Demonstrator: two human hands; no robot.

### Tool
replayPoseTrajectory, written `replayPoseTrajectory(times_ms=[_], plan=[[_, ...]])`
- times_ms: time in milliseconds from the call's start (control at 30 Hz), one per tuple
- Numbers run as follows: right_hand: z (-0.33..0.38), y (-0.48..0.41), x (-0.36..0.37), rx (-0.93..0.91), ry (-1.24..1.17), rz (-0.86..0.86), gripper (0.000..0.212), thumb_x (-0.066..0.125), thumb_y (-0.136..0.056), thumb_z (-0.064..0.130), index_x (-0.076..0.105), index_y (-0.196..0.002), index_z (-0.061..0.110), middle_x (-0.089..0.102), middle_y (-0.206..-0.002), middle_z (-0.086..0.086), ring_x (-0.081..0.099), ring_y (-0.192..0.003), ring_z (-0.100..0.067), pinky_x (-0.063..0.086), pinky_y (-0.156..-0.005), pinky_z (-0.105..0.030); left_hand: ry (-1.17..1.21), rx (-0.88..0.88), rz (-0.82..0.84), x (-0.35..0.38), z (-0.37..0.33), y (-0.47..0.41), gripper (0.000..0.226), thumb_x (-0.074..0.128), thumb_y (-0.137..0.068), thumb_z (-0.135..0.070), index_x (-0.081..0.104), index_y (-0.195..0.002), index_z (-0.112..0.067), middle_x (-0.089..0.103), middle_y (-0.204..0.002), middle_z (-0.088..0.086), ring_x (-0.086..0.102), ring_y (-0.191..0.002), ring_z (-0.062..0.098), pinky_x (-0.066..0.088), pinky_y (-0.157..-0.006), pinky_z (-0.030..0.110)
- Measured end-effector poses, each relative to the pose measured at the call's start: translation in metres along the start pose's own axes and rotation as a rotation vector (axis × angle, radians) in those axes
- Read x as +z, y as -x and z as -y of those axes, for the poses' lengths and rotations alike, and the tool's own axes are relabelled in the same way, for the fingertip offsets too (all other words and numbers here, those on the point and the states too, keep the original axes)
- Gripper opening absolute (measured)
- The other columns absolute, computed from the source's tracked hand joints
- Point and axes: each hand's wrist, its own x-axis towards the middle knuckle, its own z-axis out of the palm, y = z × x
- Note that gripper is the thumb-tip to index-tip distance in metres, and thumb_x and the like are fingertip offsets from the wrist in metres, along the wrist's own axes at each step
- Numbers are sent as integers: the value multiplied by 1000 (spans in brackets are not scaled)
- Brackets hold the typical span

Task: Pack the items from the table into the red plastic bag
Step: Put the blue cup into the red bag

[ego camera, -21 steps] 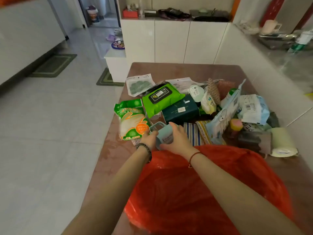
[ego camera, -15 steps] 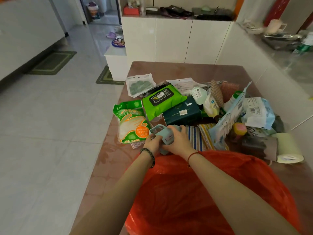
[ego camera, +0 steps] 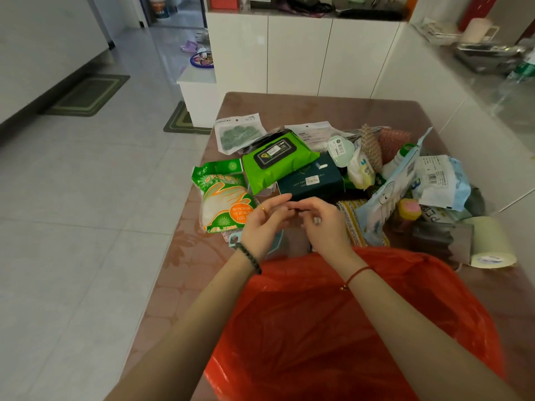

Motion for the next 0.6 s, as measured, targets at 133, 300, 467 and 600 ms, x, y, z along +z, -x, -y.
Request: replayPoseTrajectory(times_ms=[133, 300, 467, 600], plan=[[-1, 5, 11, 30, 136, 182, 45, 62, -84, 20, 50, -127, 16, 50, -129, -4, 48, -115, -14, 40, -96, -25, -284, 119, -157, -27, 12, 16, 25, 48, -88, -1, 57, -100, -21, 63, -100, 0, 59, -88, -10, 47, -89, 13], [8, -1, 42, 139, 156, 401, 65, 63, -81, 38, 36, -138, 20, 40, -141, -9, 39, -130, -24, 34, -103, -33, -547, 35, -244, -51, 24, 37, 33, 61, -83, -20, 48, -113, -22, 50, -124, 2, 44, -123, 19, 36, -104, 33], [9, -1, 57, 239, 189, 499, 63, 61, -83, 36, 36, -138, 17, 41, -143, -11, 40, -130, -26, 35, -102, -31, -731, -123, -71, -77, 44, 58, 105, 77, -58, -51, 14, -141, -34, 34, -143, 2, 39, -130, 18, 38, -108, 43], [12, 14, 76, 337, 122, 608, 80, 67, -76, 48, 31, -140, 17, 35, -147, -6, 36, -134, -23, 33, -105, -31, -690, -189, -35, -88, 65, 61, 99, 75, -60, -36, 14, -137, -42, 46, -135, 4, 51, -120, 19, 44, -102, 41]])
